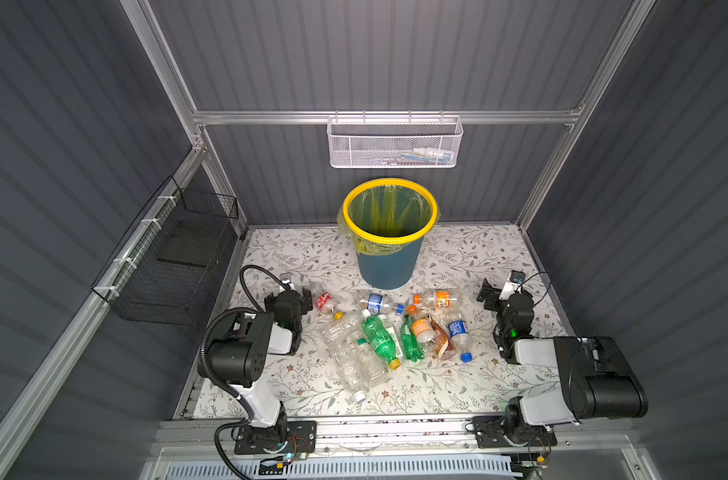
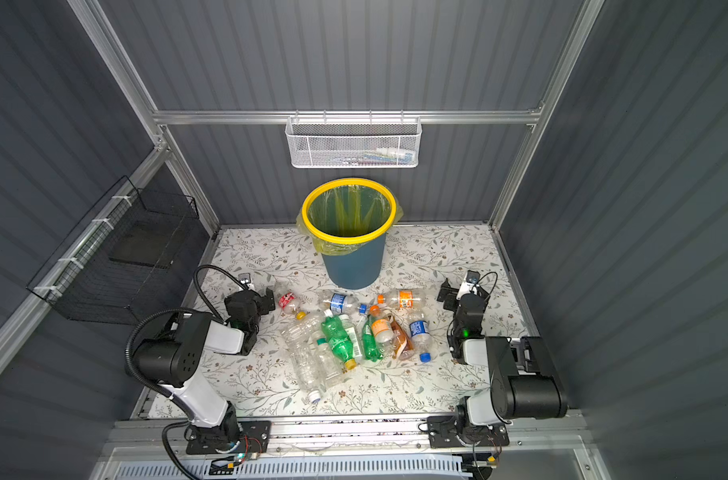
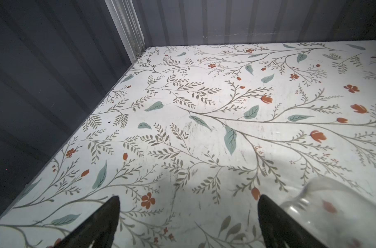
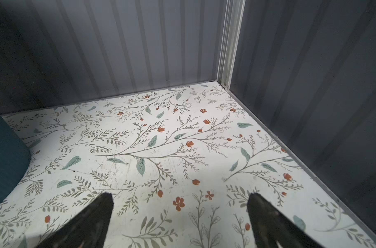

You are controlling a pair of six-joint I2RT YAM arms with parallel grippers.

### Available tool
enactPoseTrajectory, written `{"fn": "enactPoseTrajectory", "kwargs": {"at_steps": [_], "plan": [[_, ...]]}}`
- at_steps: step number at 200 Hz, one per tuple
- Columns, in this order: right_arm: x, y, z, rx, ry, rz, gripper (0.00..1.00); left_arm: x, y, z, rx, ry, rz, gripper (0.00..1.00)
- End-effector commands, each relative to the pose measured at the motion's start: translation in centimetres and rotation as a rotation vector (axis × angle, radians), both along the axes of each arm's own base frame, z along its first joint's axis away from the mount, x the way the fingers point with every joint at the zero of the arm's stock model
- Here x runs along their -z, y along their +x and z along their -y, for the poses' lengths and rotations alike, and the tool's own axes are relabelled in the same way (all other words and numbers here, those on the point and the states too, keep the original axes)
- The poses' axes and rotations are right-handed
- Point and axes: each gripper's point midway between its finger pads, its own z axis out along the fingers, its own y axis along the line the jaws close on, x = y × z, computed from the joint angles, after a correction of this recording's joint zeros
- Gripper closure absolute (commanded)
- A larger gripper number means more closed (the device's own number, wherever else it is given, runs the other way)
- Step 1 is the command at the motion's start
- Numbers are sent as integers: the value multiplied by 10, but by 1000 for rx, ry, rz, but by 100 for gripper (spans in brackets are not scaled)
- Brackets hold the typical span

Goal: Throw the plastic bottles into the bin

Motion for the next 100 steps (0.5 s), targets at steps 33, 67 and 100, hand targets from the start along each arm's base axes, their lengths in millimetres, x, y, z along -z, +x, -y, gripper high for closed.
{"fn": "enactPoseTrajectory", "kwargs": {"at_steps": [33, 67, 100], "plan": [[2, 0, 1, 2, -3, -3, 1, -4, 2, -2, 2, 8, 9, 0], [2, 1, 2, 1, 0, -7, 1, -5, 2, -2, 3, 8, 9, 0], [3, 1, 3, -8, 19, -10, 1, -4, 2, -2, 3, 8, 8, 0]]}}
